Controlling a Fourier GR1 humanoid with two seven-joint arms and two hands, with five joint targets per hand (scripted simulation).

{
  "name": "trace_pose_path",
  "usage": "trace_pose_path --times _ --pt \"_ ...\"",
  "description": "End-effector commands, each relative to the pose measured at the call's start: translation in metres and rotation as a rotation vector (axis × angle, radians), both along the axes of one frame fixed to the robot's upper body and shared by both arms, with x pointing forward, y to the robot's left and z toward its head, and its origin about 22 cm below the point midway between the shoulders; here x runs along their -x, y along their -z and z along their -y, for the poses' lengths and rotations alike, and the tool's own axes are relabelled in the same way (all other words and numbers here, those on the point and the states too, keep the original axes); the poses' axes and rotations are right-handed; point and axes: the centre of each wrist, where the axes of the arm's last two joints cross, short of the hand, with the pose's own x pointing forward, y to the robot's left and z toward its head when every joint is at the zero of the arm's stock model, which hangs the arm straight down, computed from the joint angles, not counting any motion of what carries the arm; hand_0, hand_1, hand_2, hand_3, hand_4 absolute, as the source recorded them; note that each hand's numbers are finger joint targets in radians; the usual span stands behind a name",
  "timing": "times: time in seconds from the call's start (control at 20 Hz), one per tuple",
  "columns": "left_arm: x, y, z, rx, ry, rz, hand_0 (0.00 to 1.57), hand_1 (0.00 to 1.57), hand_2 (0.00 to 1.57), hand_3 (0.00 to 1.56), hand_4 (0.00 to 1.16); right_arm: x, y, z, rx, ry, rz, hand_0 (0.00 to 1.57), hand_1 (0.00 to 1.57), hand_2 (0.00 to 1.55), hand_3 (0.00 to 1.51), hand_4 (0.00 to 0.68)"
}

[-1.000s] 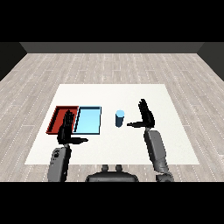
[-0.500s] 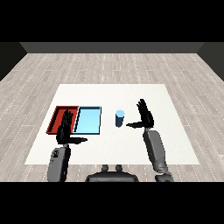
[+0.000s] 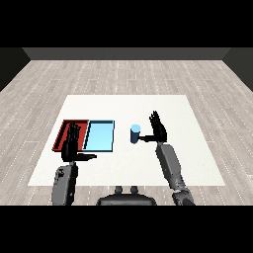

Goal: Pick the blue can and put it in the blue box

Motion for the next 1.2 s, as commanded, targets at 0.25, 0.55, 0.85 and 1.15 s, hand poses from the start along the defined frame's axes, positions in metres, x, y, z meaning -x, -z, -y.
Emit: trace_pose_path --times 0.25,0.55,0.85,1.15 --pt "0.014 0.003 0.012 0.004 -0.026 0.012 0.0 0.0 0.0 0.0 0.0 -0.003 0.023 -0.024 -0.077 0.003 -0.043 0.0 0.0 0.0 0.0 0.0" --pt "0.005 -0.006 0.019 0.006 -0.005 0.002 0.0 0.0 0.0 0.0 0.0 -0.008 0.048 -0.019 -0.086 0.009 -0.069 0.0 0.0 0.0 0.0 0.0" --pt "0.008 0.006 0.002 0.005 0.011 -0.01 0.0 0.0 0.0 0.0 0.0 0.006 0.064 -0.037 -0.127 -0.002 -0.077 0.0 0.0 0.0 0.0 0.0" --pt "0.001 0.003 0.001 0.007 0.005 0.001 0.0 0.0 0.0 0.0 0.0 -0.02 0.064 -0.047 -0.102 -0.021 -0.114 0.0 0.0 0.0 0.0 0.0"
